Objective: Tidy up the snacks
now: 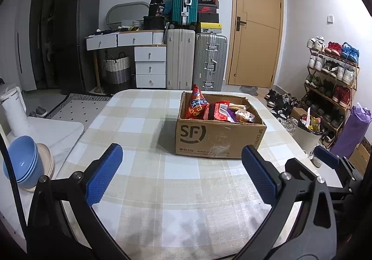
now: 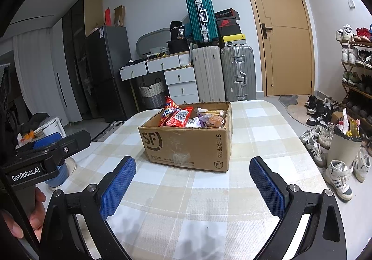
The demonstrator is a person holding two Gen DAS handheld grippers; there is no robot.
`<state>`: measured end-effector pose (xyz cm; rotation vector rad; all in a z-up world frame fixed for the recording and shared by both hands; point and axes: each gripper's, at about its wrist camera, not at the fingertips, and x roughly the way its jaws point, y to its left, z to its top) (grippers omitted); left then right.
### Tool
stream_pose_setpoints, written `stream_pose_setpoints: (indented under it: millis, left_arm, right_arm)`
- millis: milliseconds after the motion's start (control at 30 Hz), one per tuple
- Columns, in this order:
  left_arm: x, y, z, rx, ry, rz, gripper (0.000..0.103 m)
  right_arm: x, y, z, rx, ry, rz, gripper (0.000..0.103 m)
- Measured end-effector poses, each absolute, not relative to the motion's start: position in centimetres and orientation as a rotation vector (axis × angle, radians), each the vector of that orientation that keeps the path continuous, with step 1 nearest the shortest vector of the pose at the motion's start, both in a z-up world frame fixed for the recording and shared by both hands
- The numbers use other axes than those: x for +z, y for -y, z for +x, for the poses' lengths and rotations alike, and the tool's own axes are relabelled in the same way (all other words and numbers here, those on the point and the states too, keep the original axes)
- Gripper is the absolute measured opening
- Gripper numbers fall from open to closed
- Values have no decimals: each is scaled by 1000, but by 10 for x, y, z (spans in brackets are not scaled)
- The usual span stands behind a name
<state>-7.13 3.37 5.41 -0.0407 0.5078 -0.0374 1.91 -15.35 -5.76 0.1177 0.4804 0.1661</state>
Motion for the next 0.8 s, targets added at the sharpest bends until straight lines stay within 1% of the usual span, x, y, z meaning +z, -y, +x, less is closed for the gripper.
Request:
stream_pose_setpoints:
  millis: [800]
  left_arm:
    - [47,-36,-69,6,-508,-2,102]
  right_arm:
    - [-62,153,19,167,-486,127,100]
